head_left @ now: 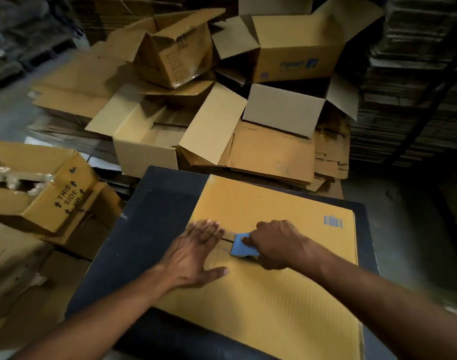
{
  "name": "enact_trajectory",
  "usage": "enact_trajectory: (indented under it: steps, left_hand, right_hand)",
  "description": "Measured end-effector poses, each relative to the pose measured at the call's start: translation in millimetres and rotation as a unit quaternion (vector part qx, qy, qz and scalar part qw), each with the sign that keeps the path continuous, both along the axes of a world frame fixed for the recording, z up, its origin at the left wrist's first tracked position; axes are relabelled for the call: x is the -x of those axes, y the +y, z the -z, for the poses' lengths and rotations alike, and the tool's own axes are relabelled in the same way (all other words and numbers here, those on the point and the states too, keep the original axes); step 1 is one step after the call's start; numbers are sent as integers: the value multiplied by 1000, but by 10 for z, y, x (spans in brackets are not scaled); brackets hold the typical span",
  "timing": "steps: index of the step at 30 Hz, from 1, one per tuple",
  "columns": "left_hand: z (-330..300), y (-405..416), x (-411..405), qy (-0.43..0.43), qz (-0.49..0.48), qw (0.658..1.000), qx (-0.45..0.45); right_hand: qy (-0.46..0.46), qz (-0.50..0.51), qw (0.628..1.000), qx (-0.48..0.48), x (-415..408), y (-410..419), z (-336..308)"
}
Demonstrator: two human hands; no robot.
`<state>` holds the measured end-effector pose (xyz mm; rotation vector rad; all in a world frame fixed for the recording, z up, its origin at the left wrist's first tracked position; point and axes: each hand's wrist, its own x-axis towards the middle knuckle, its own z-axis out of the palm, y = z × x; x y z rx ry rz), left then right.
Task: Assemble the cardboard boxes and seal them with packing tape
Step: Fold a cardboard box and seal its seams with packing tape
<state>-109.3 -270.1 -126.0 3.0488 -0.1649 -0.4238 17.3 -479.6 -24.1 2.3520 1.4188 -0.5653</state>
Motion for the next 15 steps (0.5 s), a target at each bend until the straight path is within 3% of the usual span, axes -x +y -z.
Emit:
enact_trajectory:
  steps: [8, 15]
  left_hand:
    - [129, -68, 28, 33, 13, 999, -34]
    - [157, -81, 52, -18, 7, 1000, -4]
  right_hand:
    - [48, 44, 997, 43, -177, -241, -190]
    - [19, 65, 996, 63, -271, -1286, -138]
